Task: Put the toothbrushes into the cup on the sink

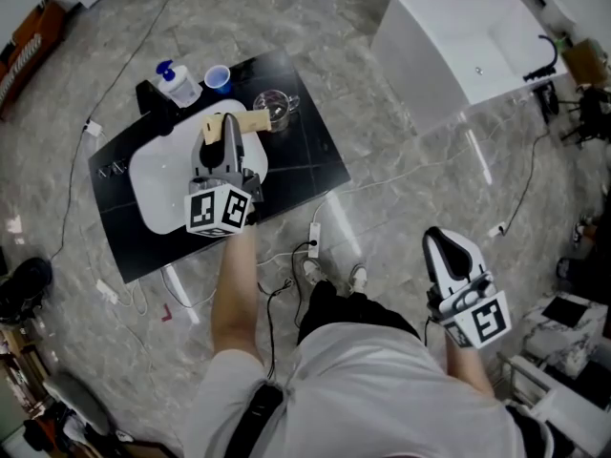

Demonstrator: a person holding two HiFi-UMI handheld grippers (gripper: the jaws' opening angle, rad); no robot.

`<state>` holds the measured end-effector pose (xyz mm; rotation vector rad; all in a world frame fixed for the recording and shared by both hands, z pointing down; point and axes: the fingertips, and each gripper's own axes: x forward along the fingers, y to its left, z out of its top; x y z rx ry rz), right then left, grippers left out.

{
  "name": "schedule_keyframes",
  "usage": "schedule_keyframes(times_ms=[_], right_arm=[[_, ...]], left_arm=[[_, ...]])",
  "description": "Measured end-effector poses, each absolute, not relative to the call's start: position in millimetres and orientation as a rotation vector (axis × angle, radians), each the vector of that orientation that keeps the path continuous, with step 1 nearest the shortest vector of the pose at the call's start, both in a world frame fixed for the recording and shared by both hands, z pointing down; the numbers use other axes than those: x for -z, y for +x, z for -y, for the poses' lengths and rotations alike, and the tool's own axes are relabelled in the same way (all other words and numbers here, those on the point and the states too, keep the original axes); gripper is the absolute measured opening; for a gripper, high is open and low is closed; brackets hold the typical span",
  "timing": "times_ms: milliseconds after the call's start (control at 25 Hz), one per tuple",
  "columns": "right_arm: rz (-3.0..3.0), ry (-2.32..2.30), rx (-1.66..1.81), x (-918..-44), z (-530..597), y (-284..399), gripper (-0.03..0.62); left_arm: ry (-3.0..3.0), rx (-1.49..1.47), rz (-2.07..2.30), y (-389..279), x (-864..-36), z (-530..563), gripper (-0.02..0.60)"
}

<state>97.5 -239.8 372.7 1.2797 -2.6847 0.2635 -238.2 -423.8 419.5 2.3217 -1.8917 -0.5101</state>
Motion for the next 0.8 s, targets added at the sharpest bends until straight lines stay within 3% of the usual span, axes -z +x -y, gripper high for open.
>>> schedule_keyframes(times_ms=[800], right_arm=[[2.577, 1.430, -0.308, -371, 226, 131, 0.049]], left_arm=[[2.140, 0.451, 1.910, -250, -500, 478, 0.075]])
